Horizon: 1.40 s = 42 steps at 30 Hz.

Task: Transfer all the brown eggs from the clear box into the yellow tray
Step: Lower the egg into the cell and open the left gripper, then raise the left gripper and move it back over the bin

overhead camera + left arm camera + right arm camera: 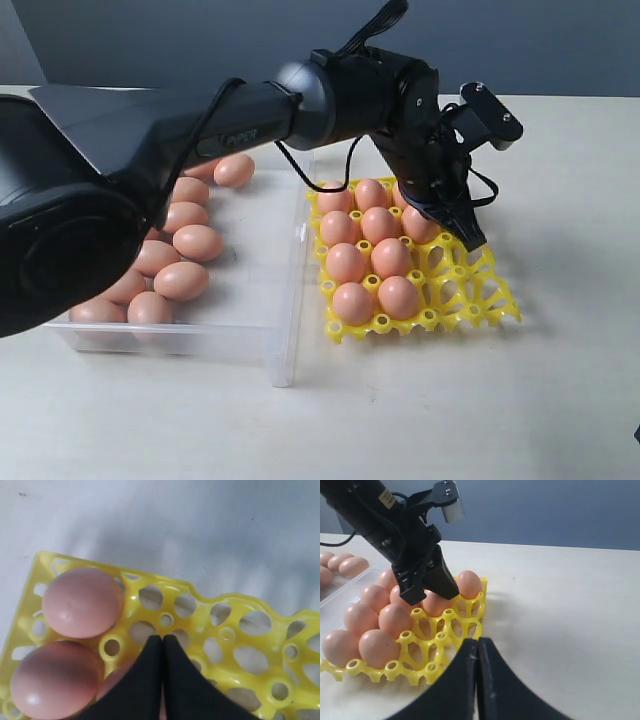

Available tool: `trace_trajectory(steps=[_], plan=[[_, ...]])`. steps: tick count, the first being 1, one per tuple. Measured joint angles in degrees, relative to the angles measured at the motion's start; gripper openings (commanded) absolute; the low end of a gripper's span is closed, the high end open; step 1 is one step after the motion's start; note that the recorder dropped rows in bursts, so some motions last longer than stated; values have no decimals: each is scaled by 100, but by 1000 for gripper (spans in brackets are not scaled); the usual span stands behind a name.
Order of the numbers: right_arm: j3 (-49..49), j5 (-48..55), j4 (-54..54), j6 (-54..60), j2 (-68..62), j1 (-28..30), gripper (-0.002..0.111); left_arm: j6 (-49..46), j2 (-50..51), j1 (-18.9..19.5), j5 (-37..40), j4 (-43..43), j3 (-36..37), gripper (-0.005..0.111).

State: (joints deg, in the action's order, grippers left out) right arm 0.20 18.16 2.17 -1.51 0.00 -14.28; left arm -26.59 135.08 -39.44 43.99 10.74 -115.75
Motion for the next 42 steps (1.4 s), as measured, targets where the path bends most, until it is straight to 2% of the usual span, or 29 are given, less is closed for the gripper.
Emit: trace_trajectory(steps=[12, 16, 19, 23, 28, 31, 36, 39, 42], plan=[[0, 0, 0, 0, 0, 0, 1, 3, -180, 0, -117, -43, -9, 0], [0, 0, 0, 0, 0, 0, 1, 47, -321, 0, 79, -310, -9, 0], [0, 0, 0, 0, 0, 0, 1, 166, -644, 145, 278, -356, -9, 0], [0, 0, 0, 0, 0, 0, 1, 286, -1242, 682, 442, -262, 152, 0], [0, 0, 0, 0, 0, 0, 1, 342, -1919, 1450, 351, -163, 1056, 0], [0, 0, 0, 0, 0, 0, 1, 391, -2136, 1873, 195, -149, 1581, 0], [0, 0, 0, 0, 0, 0, 1, 449, -2127, 2558, -19, -89, 2005, 2], [0, 0, 0, 0, 0, 0, 1, 460, -1940, 2851, -242, -50, 2029, 16], [0, 0, 0, 0, 0, 0, 1, 407, -1698, 2955, -347, 1, 2040, 41]])
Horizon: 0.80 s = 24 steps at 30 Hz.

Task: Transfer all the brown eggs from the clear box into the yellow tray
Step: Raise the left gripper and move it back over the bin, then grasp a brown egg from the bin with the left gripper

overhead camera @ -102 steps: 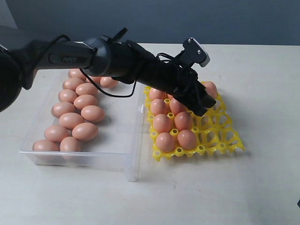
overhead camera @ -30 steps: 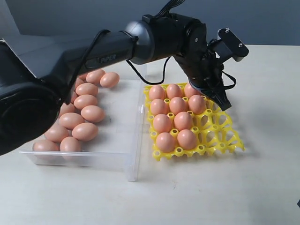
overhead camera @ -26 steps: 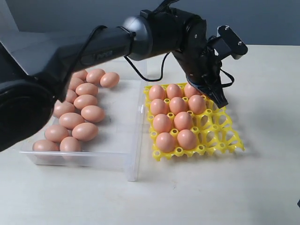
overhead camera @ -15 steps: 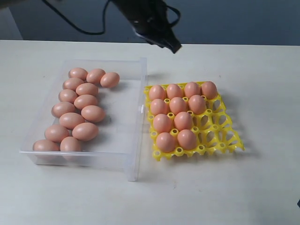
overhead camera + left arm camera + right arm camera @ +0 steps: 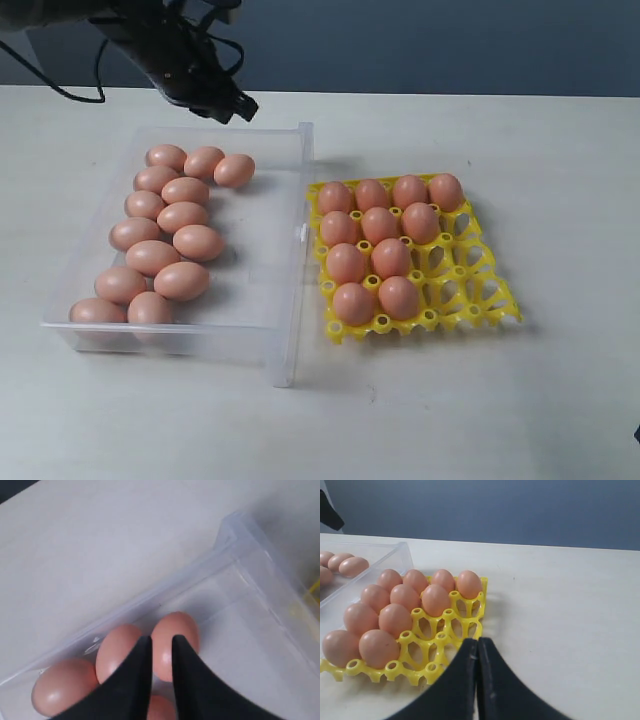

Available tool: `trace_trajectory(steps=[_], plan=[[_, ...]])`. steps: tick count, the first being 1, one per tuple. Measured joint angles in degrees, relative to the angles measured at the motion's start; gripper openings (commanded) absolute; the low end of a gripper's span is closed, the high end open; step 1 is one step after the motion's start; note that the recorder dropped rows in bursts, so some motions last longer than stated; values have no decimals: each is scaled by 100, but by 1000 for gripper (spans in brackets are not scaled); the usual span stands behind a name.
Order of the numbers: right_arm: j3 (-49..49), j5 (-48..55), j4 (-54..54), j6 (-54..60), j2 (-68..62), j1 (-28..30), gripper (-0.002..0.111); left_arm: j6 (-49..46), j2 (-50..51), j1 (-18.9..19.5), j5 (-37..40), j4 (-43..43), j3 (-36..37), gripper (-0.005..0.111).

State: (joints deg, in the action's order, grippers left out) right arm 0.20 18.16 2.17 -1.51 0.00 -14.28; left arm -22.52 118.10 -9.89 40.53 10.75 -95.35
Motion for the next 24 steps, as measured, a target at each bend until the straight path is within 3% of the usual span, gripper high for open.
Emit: trace_trajectory(steps=[4, 16, 24], plan=[[0, 0, 0, 0, 0, 0, 1, -141, 329, 1, -49, 70, 0, 56], [0, 0, 0, 0, 0, 0, 1, -198, 765, 1, -291, 168, 10, 56], [0, 0, 0, 0, 0, 0, 1, -736, 877, -97, -329, 438, 10, 56]])
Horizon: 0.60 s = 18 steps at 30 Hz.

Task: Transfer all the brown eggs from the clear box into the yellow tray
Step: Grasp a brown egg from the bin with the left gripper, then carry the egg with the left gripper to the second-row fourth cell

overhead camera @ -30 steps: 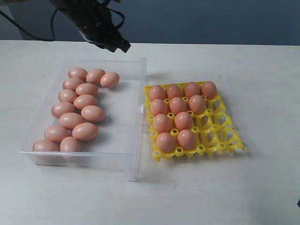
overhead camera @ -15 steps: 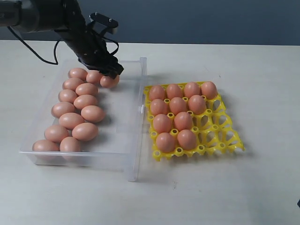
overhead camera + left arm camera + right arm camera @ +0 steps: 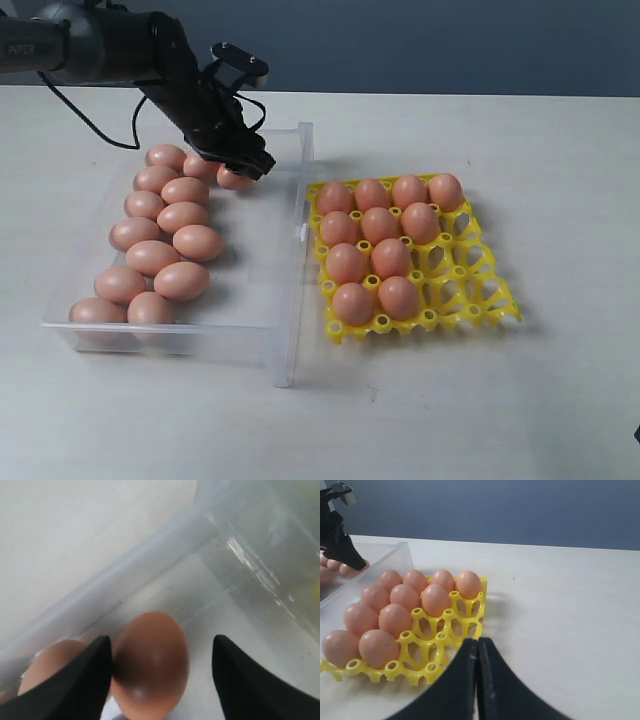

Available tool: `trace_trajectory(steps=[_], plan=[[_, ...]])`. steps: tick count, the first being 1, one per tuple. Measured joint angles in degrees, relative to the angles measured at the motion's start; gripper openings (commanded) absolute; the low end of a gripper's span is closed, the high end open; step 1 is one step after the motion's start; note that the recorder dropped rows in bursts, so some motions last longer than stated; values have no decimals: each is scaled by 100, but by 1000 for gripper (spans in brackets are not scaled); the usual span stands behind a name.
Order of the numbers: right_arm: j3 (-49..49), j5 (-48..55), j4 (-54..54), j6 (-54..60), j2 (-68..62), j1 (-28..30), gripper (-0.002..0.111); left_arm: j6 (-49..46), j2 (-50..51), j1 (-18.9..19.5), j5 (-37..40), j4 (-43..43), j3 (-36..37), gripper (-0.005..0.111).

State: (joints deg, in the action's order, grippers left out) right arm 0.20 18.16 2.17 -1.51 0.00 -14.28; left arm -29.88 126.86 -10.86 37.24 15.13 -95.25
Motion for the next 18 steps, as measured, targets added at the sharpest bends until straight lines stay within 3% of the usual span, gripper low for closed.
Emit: trace_trajectory(steps=[4, 7, 8, 9, 10, 15, 18], plan=[[0, 0, 0, 0, 0, 0, 1, 62, 188, 0, 21, -102, 0, 53], [0, 0, 0, 0, 0, 0, 1, 86, 245, -11, 21, -151, 0, 33], [0, 0, 0, 0, 0, 0, 1, 86, 245, -11, 21, -151, 0, 24], [0, 0, 0, 0, 0, 0, 1, 86, 245, -11, 33, -136, 0, 7], [0, 0, 0, 0, 0, 0, 1, 86, 207, -11, 70, -42, -10, 0], [0, 0, 0, 0, 0, 0, 1, 2, -430, -60, 96, 296, -53, 0], [0, 0, 0, 0, 0, 0, 1, -513, -756, -60, 135, 880, -56, 0]])
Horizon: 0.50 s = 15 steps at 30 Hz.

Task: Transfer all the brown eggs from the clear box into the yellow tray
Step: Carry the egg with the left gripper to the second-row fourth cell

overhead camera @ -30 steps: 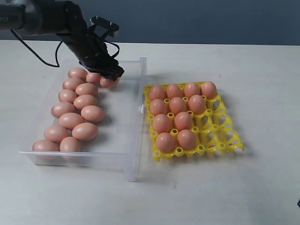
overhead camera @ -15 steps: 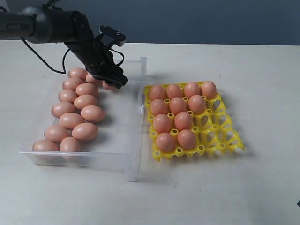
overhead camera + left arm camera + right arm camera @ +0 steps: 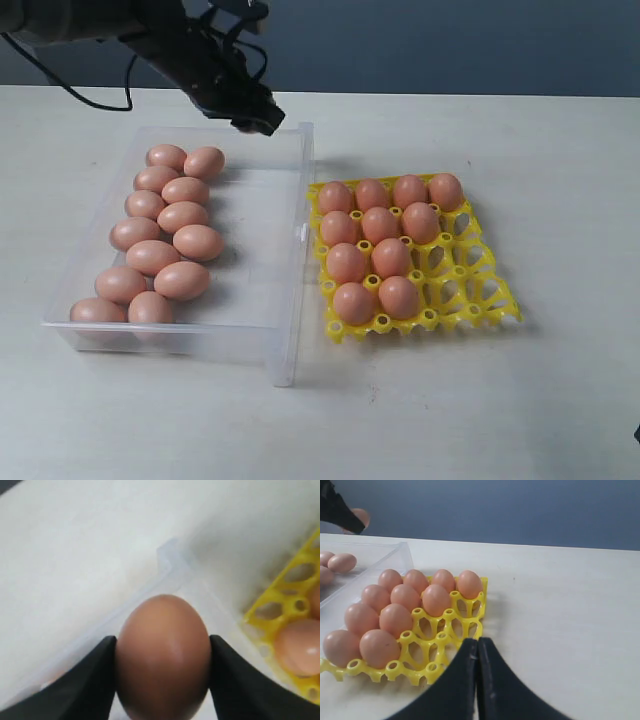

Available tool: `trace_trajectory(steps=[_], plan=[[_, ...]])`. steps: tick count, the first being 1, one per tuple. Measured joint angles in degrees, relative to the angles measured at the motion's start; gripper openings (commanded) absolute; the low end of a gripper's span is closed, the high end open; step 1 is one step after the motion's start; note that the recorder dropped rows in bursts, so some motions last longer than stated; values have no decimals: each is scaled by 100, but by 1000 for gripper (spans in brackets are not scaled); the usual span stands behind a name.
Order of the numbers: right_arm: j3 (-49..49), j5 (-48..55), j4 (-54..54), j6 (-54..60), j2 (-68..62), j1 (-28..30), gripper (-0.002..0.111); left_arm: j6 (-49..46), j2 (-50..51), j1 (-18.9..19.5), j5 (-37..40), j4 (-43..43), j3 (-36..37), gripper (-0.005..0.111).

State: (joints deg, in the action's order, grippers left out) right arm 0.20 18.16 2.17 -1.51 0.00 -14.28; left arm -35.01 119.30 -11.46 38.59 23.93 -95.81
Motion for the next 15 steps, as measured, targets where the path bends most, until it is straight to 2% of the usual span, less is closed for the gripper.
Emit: trace_trajectory(steps=[2, 3, 5, 6, 7, 10, 15], plan=[[0, 0, 0, 0, 0, 0, 1, -806, -195, -57, 84, 794, -10, 0], [0, 0, 0, 0, 0, 0, 1, -1423, -304, -198, 168, 1463, -10, 0], [0, 0, 0, 0, 0, 0, 1, -2083, -380, -439, 234, 2231, 2, 0], [0, 0, 0, 0, 0, 0, 1, -2561, -411, -696, 218, 2869, 64, 0], [0, 0, 0, 0, 0, 0, 1, -3068, -425, -975, 53, 3385, 209, 0], [0, 0, 0, 0, 0, 0, 1, -4164, -425, -1442, -375, 4467, 614, 0], [0, 0, 0, 0, 0, 0, 1, -6192, -315, -1987, -692, 6576, 979, 0]])
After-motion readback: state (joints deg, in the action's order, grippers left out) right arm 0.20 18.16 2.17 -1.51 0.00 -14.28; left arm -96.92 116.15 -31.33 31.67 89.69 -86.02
